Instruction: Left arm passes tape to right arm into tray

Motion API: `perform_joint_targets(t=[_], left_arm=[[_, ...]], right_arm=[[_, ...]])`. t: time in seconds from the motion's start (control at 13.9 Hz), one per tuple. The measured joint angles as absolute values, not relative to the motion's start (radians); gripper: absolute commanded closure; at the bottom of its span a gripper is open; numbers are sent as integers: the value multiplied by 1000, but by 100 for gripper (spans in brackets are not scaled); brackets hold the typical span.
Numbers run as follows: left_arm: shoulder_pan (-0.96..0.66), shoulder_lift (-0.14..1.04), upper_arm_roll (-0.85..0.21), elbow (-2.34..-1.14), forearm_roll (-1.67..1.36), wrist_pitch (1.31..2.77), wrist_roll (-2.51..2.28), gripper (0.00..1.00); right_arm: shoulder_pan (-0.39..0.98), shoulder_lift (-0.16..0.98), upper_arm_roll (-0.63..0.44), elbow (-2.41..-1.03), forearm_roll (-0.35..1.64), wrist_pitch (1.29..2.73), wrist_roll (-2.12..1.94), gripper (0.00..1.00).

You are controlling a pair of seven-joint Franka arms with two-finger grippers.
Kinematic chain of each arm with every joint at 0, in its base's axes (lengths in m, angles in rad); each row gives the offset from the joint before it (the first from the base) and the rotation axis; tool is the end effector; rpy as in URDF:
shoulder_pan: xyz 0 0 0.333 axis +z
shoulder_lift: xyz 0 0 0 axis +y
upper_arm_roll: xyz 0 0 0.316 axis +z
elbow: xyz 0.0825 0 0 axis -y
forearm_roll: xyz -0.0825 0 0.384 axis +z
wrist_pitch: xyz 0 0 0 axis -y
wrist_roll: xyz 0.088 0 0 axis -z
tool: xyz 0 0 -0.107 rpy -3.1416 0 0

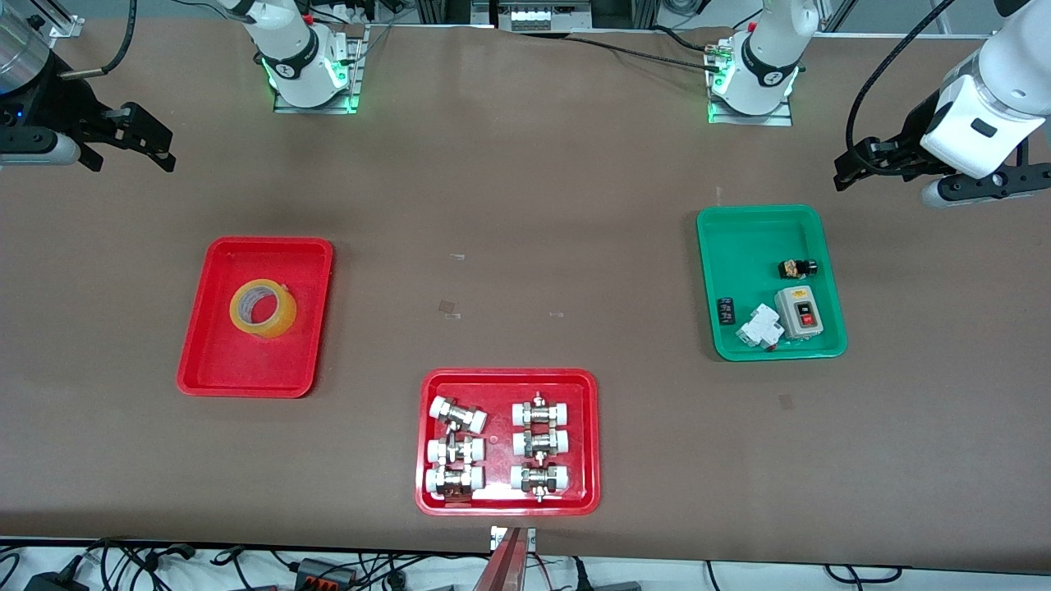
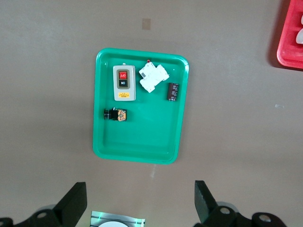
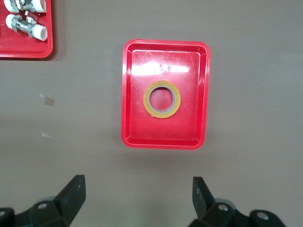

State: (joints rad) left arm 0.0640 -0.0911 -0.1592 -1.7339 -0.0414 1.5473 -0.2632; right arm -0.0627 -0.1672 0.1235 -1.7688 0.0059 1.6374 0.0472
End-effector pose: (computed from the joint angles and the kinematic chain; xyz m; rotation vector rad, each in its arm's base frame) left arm 0.5169 -0.0573 0.5944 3.1170 0.2662 -0.1564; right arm 0.5060 0.0365 0.6245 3.1283 0.0187 0.0552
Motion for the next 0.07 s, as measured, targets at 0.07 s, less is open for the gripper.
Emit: perform_joint_targets(t=[0.07], left_arm=[[64,-91,-159,-1734,-41,1545,-263,0]], right_arm=[[-63,-162,122,-1760,7,1637,47,0]])
